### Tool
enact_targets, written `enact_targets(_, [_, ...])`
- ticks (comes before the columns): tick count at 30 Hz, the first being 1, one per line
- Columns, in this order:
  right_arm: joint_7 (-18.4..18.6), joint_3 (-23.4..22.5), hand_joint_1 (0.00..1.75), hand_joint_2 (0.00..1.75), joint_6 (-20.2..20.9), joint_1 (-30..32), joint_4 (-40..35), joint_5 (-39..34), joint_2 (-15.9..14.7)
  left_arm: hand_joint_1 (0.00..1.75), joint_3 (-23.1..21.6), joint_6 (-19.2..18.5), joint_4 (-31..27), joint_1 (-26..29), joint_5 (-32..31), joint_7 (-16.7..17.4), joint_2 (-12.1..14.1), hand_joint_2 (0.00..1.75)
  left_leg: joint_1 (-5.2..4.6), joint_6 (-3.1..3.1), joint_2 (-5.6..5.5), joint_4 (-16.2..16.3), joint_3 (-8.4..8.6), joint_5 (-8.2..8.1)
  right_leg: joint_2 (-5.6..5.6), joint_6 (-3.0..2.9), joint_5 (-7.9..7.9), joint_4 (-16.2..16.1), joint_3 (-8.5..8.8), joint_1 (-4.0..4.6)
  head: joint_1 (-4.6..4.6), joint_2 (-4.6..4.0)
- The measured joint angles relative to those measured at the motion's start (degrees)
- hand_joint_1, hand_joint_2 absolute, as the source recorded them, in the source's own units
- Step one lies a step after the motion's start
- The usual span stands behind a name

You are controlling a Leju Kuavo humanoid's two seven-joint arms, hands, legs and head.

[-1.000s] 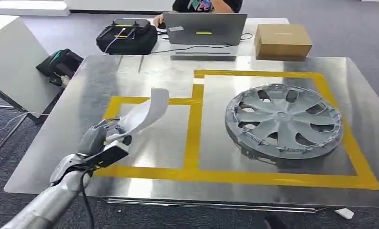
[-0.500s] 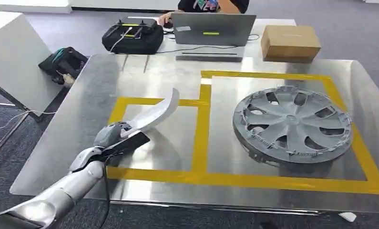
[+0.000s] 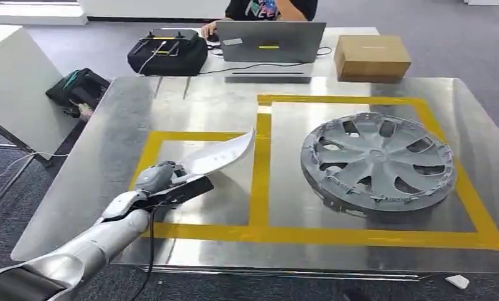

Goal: Take the parts from the cabinet and place them on the table.

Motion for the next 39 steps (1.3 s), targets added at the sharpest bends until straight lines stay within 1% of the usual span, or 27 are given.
enact_targets(2, [0.0, 0.2, 0.0, 1.75, 0.0, 0.1, 0.0, 0.0, 0.0, 1.75, -0.9, 0.0, 0.2, 0.0, -1.4, 0.2, -0.2, 1.75, -0.31, 0.75, -0.01, 0.0, -0.04, 0.03, 0.04, 0.78, 0.39, -0.7, 0.38, -0.26, -0.02, 0.0])
enact_targets(3, [0.0, 0.2, 0.0, 1.75, 0.0, 0.2, 0.0, 0.0, 0.0, 1.75, -1.3, 0.0, 0.3, -0.2, -1.9, 0.3, -0.3, 1.75, -0.17, 1.3, 0.0, -0.5, 0.29, 0.39, 0.05, 1.25, 0.48, -0.9, 0.57, -0.29, -0.13, 0.0])
enact_targets(4, [0.0, 0.3, 0.0, 1.75, 0.0, 0.4, 0.0, 0.0, 0.0, 1.75, -1.6, 0.0, 0.4, -0.2, -2.3, 0.5, -0.6, 1.75, 0.05, 1.71, 0.08, -0.7, 0.5, 0.75, 0.0, 1.4, -0.06, -0.1, 0.04, -0.39, 0.07, 0.0])
enact_targets(5, [0.1, 0.3, 0.0, 1.75, -0.1, 0.4, 0.0, 0.0, 0.0, 1.75, -2.0, 0.1, 0.5, -0.1, -2.4, 0.5, -0.7, 1.75, 0.11, 2.07, 0.11, -0.8, 0.51, 0.83, -0.19, 1.43, -2.09, 2.4, -1.13, -0.27, 0.55, 0.0])
enact_targets(6, [0.1, 0.3, 0.0, 1.75, -0.2, 0.4, 0.0, 0.0, 0.0, 1.75, -2.2, 0.3, 0.5, -0.1, -2.3, 0.4, -0.9, 1.75, 0.06, 2.22, 0.13, -0.8, 0.44, 0.87, -0.2, 1.52, -4.61, 7.0, -3.11, -0.28, 0.79, 0.0])
enact_targets(7, [0.0, 0.3, 0.0, 1.75, -0.4, 0.5, 0.0, 0.0, 0.0, 1.75, -2.3, 0.5, 0.6, 0.1, -2.1, 0.3, -0.9, 1.75, -0.06, 2.36, 0.2, -0.8, 0.4, 0.85, -0.19, 1.58, -6.8, 11.9, -5.26, -0.28, 0.79, 0.0])
enact_targets(8, [-0.1, 0.4, 0.0, 1.75, -0.7, 0.6, 0.0, 0.0, 0.0, 1.75, -2.3, 0.6, 0.6, 0.2, -2.0, 0.0, -1.0, 1.75, -0.18, 2.41, 0.22, -0.7, 0.37, 0.82, -0.2, 1.62, -8.33, 16.0, -7.1, -0.27, 0.83, 0.0])
enact_targets(9, [-0.2, 0.4, 0.0, 1.75, -0.8, 0.7, 0.0, 0.0, 0.0, 1.75, -2.3, 0.7, 0.7, 0.3, -1.8, -0.1, -1.0, 1.75, -0.25, 2.42, 0.22, -0.7, 0.42, 0.81, -0.19, 1.63, -8.51, 17.8, -7.85, -0.25, 0.79, 0.0])
enact_targets(10, [-0.2, 0.4, 0.0, 1.75, -0.9, 0.8, 0.0, 0.0, 0.0, 1.75, -2.3, 0.8, 0.8, 0.3, -1.7, -0.2, -1.0, 1.75, -0.26, 2.42, 0.2, -0.7, 0.49, 0.81, -0.19, 1.56, -7.3, 16.5, -7.09, -0.21, 0.83, 0.0])
enact_targets(11, [-0.2, 0.4, 0.0, 1.75, -1.0, 0.9, 0.0, 0.0, 0.0, 1.75, -2.3, 0.9, 0.8, 0.3, -1.7, -0.2, -1.1, 1.75, -0.23, 2.36, 0.13, -0.7, 0.6, 0.77, -0.2, 1.46, -5.08, 12.6, -5.0, -0.21, 0.88, 0.0])
enact_targets(12, [-0.2, 0.5, 0.0, 1.75, -1.0, 0.8, 0.0, 0.0, 0.0, 1.75, -2.3, 0.9, 0.8, 0.3, -1.6, -0.3, -1.2, 1.75, -0.13, 2.24, 0.05, -0.7, 0.77, 0.7, -0.25, 1.34, -2.52, 6.9, -1.97, -0.25, 0.79, 0.0])
enact_targets(13, [-0.3, 0.5, 0.0, 1.75, -1.0, 0.8, 0.0, 0.0, 0.0, 1.75, -2.3, 0.9, 0.8, 0.3, -1.6, -0.3, -1.2, 1.75, -0.09, 1.97, -0.01, -0.6, 0.89, 0.58, -0.35, 1.41, -0.76, 1.8, 0.91, -0.31, 0.88, 0.0])
enact_targets(14, [-0.2, 0.6, 0.0, 1.75, -1.3, 0.7, 0.0, 0.0, 0.1, 1.75, -2.3, 1.7, 0.8, 0.3, -1.4, -0.7, -1.1, 1.75, -0.73, 1.58, -0.1, -0.2, 0.68, 0.28, -0.4, 1.58, -1.87, -0.2, 2.03, -0.35, 0.92, 0.0])
enact_targets(15, [0.0, 0.7, 0.0, 1.75, -1.9, 0.6, 0.1, 0.0, 0.4, 1.75, -2.2, 3.2, 0.9, 0.6, -0.8, -1.7, -0.9, 1.75, -0.91, 3.24, -0.23, 0.2, 0.49, -0.41, -0.18, 1.66, -1.07, -0.4, 2.18, -0.72, 0.66, 0.0])
enact_targets(16, [0.2, 0.8, 0.0, 1.75, -2.6, 0.6, 0.1, 0.0, 0.4, 1.75, -2.1, 4.8, 0.9, 1.1, -0.4, -2.7, -0.8, 1.75, -1.21, 4.85, -0.02, 0.0, 0.38, 0.3, -0.2, 1.35, -1.06, -0.4, 2.15, -0.78, 0.07, 0.0])
enact_targets(17, [0.2, 0.8, 0.0, 1.75, -2.8, 0.7, 0.1, -0.2, 0.4, 1.75, -2.0, 5.9, 0.9, 1.5, -0.3, -3.4, -0.8, 1.75, -1.37, 5.5, -0.06, -0.1, 0.32, 0.63, -0.18, 1.33, -1.04, -0.4, 2.09, -0.69, 0.07, 0.0])
enact_targets(18, [0.4, 0.8, 0.0, 1.75, -2.8, 0.8, 0.1, -0.3, 0.4, 1.75, -1.9, 6.4, 0.9, 1.8, -0.2, -3.7, -0.7, 1.75, -1.29, 5.33, -0.06, -0.3, 0.32, 0.73, -0.2, 1.21, -1.0, -0.4, 2.0, -0.58, 0.05, 0.0])
enact_targets(19, [0.6, 0.8, 0.0, 1.75, -2.7, 0.8, 0.1, -0.5, 0.4, 1.75, -1.7, 6.6, 0.9, 1.9, -0.2, -4.0, -0.7, 1.75, -1.21, 4.84, -0.06, -0.5, 0.34, 1.01, -0.2, 1.04, -0.98, -0.4, 1.93, -0.45, 0.05, 0.0])
enact_targets(20, [0.7, 0.8, 0.0, 1.75, -2.6, 0.8, 0.1, -0.6, 0.4, 1.75, -1.6, 6.7, 0.9, 2.0, -0.2, -4.3, -0.6, 1.75, -1.1, 4.11, -0.06, -0.8, 0.36, 1.09, -0.21, 0.71, -0.97, -0.4, 1.83, -0.34, 0.09, 0.0])
enact_targets(22, [0.8, 0.8, 0.0, 1.75, -2.1, 0.7, 0.1, -0.9, 0.4, 1.75, -1.2, 7.1, 0.9, 2.1, -0.1, -4.9, -0.5, 1.75, -0.77, 1.33, -0.06, -1.3, 0.6, 1.29, -0.21, 0.5, -0.96, -0.4, 1.67, -0.21, 0.07, 0.0])
enact_targets(23, [0.8, 0.8, 0.0, 1.75, -2.0, 0.7, 0.1, -1.0, 0.4, 1.75, -1.2, 7.3, 0.9, 2.2, -0.2, -5.0, -0.5, 1.75, -0.68, 0.81, -0.06, -1.4, 0.6, 1.37, -0.21, 0.46, -0.95, -0.4, 1.63, -0.15, 0.07, 0.0])
enact_targets(24, [0.8, 0.8, 0.0, 1.75, -1.9, 0.8, 0.1, -1.0, 0.4, 1.75, -1.1, 7.6, 0.9, 2.3, -0.4, -5.1, -0.5, 1.75, -0.64, 0.82, -0.06, -1.4, 0.58, 1.37, -0.21, 0.35, -0.94, -0.4, 1.61, -0.1, 0.09, 0.0])
enact_targets(25, [0.8, 0.8, 0.0, 0.0, -1.7, 0.8, 0.1, -1.0, 0.4, 0.0, -1.1, 7.6, 0.9, 2.3, -0.6, -5.3, -0.5, 1.75, -0.62, 0.81, -0.06, -1.4, 0.57, 1.37, -0.21, 0.29, -0.91, -0.4, 1.61, -0.06, 0.09, 0.0])
enact_targets(32, [0.7, 0.8, 0.0, 0.0, -1.6, 0.8, 0.1, -1.0, 0.4, 0.0, -0.9, 7.3, 1.0, 2.3, -0.8, -5.8, -0.5, 1.75, -0.68, 0.69, -0.06, -1.4, 0.55, 1.32, -0.21, 0.26, -0.87, -0.5, 1.74, -0.1, 0.11, 0.0])
enact_targets(33, [0.7, 0.8, 0.0, 0.0, -1.6, 0.8, 0.1, -1.0, 0.4, 0.0, -0.8, 7.3, 1.0, 2.2, -0.7, -5.9, -0.5, 0.0, -0.7, 0.71, -0.06, -1.4, 0.55, 1.31, -0.22, 0.27, -0.86, -0.6, 1.76, -0.12, 0.11, 0.0])
enact_targets(39, [0.5, 0.8, 0.0, 0.0, -1.5, 0.9, 0.1, -1.0, 0.4, 0.0, -0.4, 7.6, 1.0, 2.5, -0.5, -6.0, -0.5, 0.0, -0.77, 0.74, -0.06, -1.4, 0.53, 1.29, -0.22, 0.33, -0.82, -0.7, 1.78, -0.18, 0.09, 0.0])
